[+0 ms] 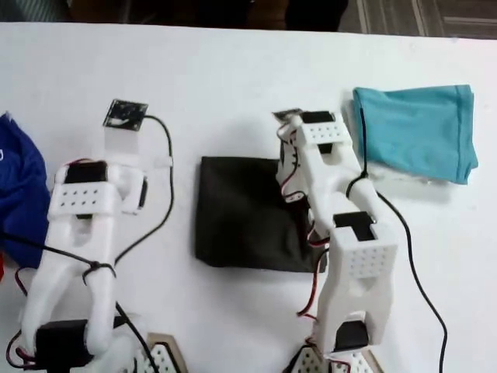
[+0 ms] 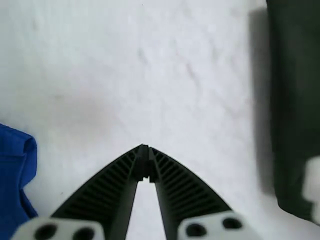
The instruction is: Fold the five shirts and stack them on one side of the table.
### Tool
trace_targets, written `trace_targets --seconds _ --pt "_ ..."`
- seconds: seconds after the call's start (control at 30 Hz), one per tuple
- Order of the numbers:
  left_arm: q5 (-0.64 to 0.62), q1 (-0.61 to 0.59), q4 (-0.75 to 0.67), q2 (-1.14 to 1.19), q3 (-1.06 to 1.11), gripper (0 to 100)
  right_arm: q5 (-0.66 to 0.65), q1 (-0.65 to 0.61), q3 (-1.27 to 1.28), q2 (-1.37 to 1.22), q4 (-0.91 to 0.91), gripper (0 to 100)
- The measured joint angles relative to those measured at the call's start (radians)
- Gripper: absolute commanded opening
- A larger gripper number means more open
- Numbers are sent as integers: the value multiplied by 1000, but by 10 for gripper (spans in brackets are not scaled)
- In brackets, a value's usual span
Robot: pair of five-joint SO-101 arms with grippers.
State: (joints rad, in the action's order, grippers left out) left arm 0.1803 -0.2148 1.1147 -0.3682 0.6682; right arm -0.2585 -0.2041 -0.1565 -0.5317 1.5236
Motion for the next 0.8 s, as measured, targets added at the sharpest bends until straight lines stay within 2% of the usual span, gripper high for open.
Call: trace_targets --seconds 0.2,0.4,0.57,0.8 --pt "2 -12 0 0 0 25 -160 74 -219 112 61 19" --pt "2 -11 0 0 0 25 -244 206 -546 114 147 19" --pt "2 -11 -21 0 18 25 -322 299 -789 32 207 19" --pt "2 -11 -123 0 130 25 -471 420 -993 -126 207 19"
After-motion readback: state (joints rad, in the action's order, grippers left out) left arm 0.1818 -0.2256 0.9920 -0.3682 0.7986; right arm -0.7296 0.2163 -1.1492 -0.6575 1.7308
